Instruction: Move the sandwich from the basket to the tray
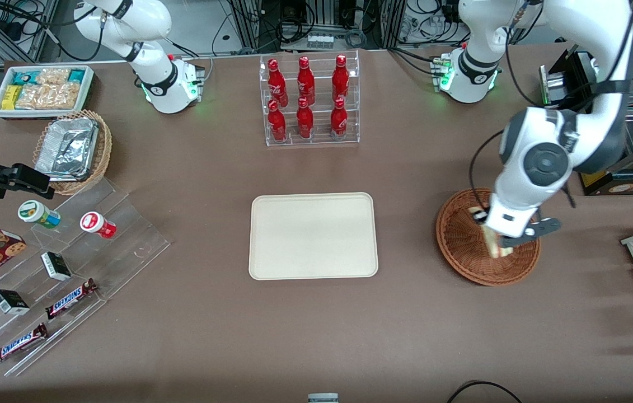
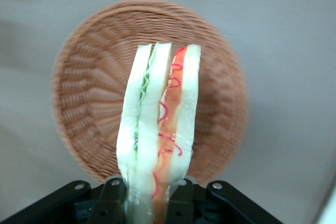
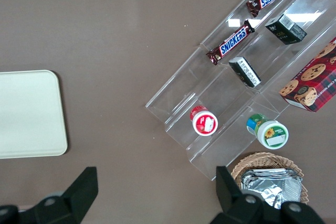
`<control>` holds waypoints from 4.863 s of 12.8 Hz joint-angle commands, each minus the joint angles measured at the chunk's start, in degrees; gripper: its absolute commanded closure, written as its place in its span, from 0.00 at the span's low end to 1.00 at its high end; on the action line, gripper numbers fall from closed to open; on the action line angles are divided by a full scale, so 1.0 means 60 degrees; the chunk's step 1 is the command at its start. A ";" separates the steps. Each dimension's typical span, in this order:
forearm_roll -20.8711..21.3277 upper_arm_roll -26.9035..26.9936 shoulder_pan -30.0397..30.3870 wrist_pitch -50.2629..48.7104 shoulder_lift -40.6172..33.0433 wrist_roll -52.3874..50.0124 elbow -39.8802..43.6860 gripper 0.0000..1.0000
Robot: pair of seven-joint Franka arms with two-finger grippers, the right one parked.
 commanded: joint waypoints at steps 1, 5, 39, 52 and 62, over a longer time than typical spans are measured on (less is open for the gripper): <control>0.0036 -0.0852 -0.0038 -0.0204 0.0593 0.0416 0.0727 1.00; -0.0652 -0.2173 -0.0401 -0.0218 0.2158 -0.0050 0.2248 1.00; 0.1047 -0.1692 -0.2415 -0.0218 0.4435 -0.2693 0.6003 0.00; -0.0109 -0.1677 0.0985 -0.4653 0.1465 0.1773 0.5610 0.00; -0.1546 0.1238 0.0094 -0.7089 -0.2111 0.3858 0.3562 0.00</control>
